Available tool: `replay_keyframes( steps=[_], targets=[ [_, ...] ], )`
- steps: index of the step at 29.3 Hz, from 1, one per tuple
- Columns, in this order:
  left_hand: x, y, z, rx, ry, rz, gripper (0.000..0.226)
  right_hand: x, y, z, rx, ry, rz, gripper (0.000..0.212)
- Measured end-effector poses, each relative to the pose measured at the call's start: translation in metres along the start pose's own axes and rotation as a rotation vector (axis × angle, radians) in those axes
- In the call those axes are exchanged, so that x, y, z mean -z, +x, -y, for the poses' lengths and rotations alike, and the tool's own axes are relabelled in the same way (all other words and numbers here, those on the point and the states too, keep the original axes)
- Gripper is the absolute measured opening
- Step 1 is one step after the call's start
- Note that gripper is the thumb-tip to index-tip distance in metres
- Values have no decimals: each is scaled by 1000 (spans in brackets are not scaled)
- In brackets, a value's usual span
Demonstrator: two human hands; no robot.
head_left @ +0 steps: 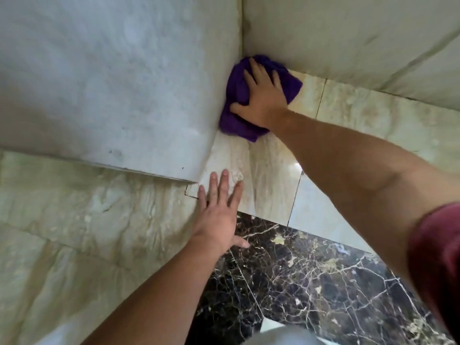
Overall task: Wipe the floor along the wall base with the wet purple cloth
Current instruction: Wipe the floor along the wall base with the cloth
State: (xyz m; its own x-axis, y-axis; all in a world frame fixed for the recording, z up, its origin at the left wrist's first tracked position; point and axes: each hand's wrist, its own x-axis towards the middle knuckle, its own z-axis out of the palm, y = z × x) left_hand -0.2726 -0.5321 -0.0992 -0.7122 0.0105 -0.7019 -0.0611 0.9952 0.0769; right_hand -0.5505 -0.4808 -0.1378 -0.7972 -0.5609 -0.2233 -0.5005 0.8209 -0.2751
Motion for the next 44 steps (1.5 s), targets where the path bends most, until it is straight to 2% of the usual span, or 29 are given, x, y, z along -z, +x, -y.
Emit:
replay_keyframes(
  steps=[2,5,8,11,14,16,18,21,25,31,35,37,40,44],
  targets=[
    [-3,6,8,-10,13,-65,146,-16,-4,23,-97,-8,-149,91],
    [-11,5,12,-21,18,-79,145,-40,-28,48,-155,-28,-200,90],
    [-16,-15,7,13,-1,-123,137,-37,-58,55,-81,-23,-139,91],
    [-23,-35,-1,52,2,-56,130,-39,-94,67,18,-42,-46,88],
    [-21,-35,-2,74,4,-42,128,-25,-86,50,112,-66,19,85],
    [-22,-32,-3,64,9,-34,129,-10,-58,24,78,-91,-17,84],
    [-26,-30,-3,69,10,-8,131,5,-23,8,-33,-58,-3,83],
    [-30,-28,-1,66,10,-9,132,8,-1,23,-157,65,0,86],
    [-34,-29,4,53,-8,-34,130,-24,-49,56,-92,55,-85,82],
    [-25,-38,-4,103,-28,-73,123,-43,-114,84,22,-14,22,80],
    [-35,-65,26,187,-63,-164,121,-18,-99,58,138,20,173,88],
    [-42,-81,47,246,-93,-155,125,1,-79,41,90,91,214,91],
    [-50,-85,72,291,-135,-107,132,13,-60,33,-91,121,156,84],
    [-75,-76,94,299,-176,-151,135,-23,-71,71,-134,82,-51,70]
  ],
)
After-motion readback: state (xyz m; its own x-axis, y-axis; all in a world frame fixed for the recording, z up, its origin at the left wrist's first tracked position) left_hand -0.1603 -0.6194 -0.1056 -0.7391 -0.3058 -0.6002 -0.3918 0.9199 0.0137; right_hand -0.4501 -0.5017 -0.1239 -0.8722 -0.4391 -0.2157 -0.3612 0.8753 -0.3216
